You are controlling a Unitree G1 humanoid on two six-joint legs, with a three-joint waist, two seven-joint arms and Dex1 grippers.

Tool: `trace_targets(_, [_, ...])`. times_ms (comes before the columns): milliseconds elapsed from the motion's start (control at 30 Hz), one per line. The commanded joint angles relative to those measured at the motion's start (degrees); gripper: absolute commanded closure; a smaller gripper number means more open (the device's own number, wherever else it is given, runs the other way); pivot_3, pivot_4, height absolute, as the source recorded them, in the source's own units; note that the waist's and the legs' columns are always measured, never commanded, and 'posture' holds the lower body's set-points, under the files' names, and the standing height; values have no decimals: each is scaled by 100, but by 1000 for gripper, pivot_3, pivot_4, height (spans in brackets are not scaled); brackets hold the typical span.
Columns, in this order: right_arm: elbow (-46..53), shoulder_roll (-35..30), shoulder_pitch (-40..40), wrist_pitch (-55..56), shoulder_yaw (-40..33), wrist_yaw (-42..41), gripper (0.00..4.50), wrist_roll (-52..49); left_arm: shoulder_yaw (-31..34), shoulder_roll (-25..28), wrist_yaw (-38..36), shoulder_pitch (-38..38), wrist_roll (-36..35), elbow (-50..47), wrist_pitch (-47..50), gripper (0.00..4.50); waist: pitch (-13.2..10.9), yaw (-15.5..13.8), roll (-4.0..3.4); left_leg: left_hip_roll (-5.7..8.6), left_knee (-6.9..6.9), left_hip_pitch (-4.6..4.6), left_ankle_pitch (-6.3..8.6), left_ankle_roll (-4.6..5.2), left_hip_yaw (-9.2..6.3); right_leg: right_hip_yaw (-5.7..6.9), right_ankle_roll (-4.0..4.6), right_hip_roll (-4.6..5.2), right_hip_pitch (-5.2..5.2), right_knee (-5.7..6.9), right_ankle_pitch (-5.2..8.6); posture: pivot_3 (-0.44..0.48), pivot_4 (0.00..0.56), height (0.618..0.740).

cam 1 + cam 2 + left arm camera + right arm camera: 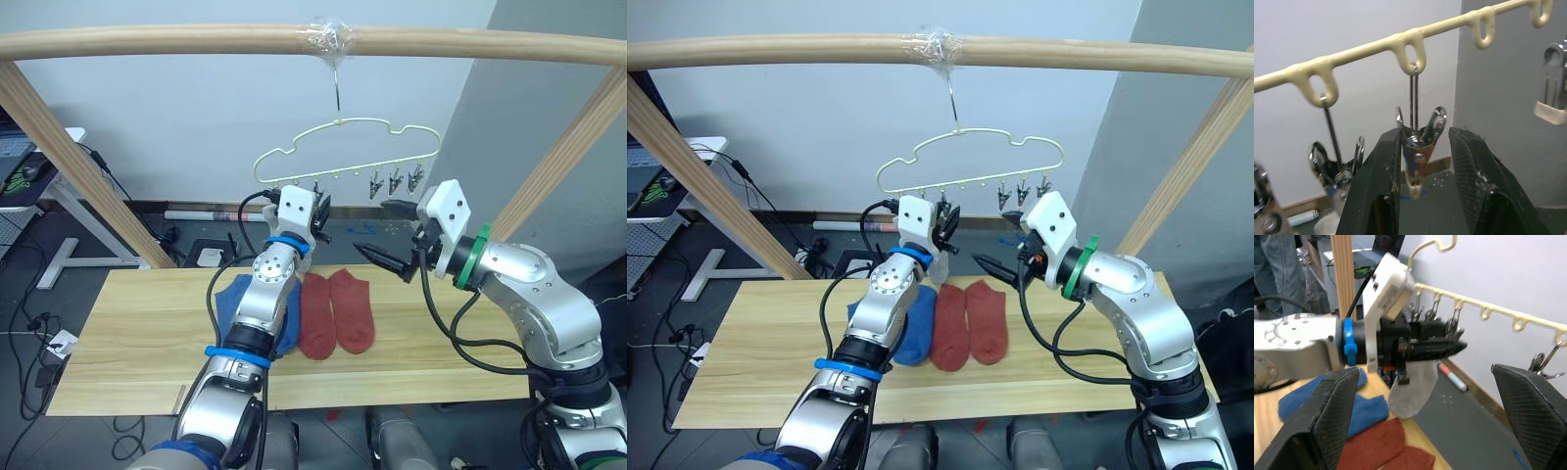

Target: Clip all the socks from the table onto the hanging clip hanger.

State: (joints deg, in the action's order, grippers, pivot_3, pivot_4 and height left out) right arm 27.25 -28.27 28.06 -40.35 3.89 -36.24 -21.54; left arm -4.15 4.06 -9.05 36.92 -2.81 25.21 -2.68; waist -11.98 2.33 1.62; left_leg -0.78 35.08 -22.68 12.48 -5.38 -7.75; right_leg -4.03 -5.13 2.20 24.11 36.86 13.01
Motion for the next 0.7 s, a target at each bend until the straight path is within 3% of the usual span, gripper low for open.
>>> trace_targets(33, [96, 15, 123, 48, -115, 58, 0, -81, 35, -57, 53, 141, 94, -125, -166, 2967, 0, 12, 0, 0, 0, 0, 0, 0, -1, 0, 0, 0, 0, 1, 0, -62, 148, 740])
trace_targets(700, [104, -32, 167, -30, -177, 66, 0, -113, 135, -86, 217, 279, 195, -116, -256, 2967, 0, 74, 0, 0, 1, 1, -1, 1, -1, 0, 0, 0, 0, 5, -1, -66, 152, 740])
